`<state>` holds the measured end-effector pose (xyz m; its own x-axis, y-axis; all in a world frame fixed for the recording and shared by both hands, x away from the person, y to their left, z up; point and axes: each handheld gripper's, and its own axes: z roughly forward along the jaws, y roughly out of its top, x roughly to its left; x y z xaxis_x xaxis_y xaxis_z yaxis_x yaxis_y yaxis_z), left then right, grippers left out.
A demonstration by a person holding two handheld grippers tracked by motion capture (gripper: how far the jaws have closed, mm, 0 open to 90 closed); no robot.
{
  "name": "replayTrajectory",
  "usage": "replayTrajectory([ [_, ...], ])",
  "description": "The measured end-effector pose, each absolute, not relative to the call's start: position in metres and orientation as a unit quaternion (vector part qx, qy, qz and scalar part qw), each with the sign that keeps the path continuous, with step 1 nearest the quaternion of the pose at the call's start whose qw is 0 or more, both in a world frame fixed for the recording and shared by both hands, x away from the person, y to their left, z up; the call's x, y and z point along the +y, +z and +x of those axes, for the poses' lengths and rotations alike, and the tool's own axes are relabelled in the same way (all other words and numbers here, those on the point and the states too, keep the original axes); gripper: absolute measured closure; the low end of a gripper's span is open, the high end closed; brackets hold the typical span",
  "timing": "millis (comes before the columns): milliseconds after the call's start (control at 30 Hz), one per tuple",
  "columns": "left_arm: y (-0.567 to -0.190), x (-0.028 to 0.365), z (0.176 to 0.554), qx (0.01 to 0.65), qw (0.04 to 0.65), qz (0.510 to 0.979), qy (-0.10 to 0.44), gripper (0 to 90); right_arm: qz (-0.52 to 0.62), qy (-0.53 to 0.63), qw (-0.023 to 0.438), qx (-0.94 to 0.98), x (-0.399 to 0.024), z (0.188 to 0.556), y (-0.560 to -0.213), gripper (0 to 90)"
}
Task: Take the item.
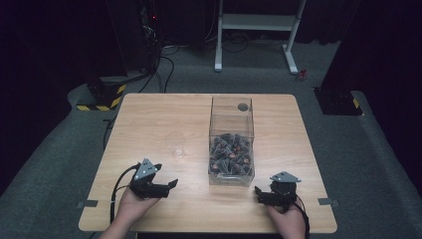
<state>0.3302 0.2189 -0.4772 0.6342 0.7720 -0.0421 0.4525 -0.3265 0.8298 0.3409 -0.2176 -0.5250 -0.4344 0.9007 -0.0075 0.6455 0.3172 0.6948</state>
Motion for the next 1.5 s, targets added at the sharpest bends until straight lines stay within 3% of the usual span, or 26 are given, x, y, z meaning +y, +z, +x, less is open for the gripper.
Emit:
replayTrajectory([
  [1500,-0.435,0.175,0.355,0.354,0.485,0.781,0.173,15.8,0.474,0.318,0.197,0.797,-0.221,0.341,-0.525,8.0],
])
